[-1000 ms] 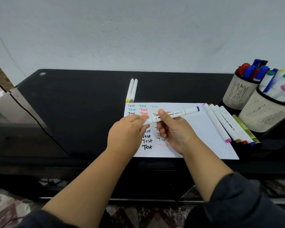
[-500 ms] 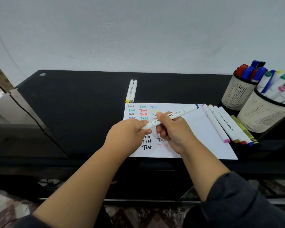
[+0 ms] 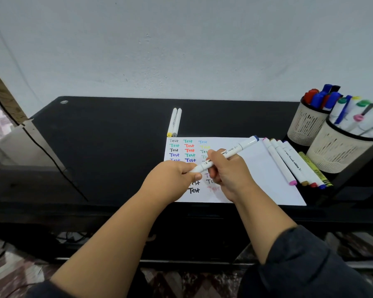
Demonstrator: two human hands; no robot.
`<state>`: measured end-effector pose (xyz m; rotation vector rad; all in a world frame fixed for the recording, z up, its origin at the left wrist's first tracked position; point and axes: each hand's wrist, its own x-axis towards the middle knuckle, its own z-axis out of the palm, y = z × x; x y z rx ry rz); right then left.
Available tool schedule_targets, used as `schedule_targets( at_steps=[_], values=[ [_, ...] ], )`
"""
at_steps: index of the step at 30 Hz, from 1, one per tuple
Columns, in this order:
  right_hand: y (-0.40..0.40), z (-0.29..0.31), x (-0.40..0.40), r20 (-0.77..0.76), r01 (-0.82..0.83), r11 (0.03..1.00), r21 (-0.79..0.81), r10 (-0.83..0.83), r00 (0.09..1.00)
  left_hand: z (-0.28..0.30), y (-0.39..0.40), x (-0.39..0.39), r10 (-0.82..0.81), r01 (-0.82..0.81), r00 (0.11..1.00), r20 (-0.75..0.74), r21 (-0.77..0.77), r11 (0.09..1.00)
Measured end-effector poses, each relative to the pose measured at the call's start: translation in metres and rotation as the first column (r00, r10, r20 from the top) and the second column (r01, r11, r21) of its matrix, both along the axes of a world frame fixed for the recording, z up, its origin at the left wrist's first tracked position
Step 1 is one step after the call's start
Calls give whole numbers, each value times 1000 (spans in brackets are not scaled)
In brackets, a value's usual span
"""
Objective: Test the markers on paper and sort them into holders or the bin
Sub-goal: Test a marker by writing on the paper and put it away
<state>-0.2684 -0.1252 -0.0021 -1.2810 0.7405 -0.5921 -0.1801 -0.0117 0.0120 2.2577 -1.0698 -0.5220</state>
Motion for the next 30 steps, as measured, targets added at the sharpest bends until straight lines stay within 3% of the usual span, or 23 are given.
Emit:
schedule_targets(
  at_steps=[3,6,9,16,19,23,30],
  values=[
    [6,0,3,-37,64,998,-2,-64,997,1,2,-6,-8,0,990,139,54,999],
    [-6,3,-2,-87,283,954,101,-275,957,1,10,-1,46,-71,931,363,55,996],
    [-20,5,-16,-104,299,943,143,-286,953,3,19,10,127,-139,934,335,12,990],
    [-18,1,-26,-19,62,992,112,-60,998,-12,15,10,105,-114,973,207,34,993],
    [-20,-2,-38,-19,37,999,32,-36,999,-14,16,9,80,-83,981,174,12,996],
    [-18,-9,-46,-66,116,982,-151,-127,990,-20,14,9,62,-60,987,150,-15,998],
    [-7,-21,-44,-170,53,920,-388,-128,977,-30,11,9,72,-70,993,91,-29,997]
  ],
)
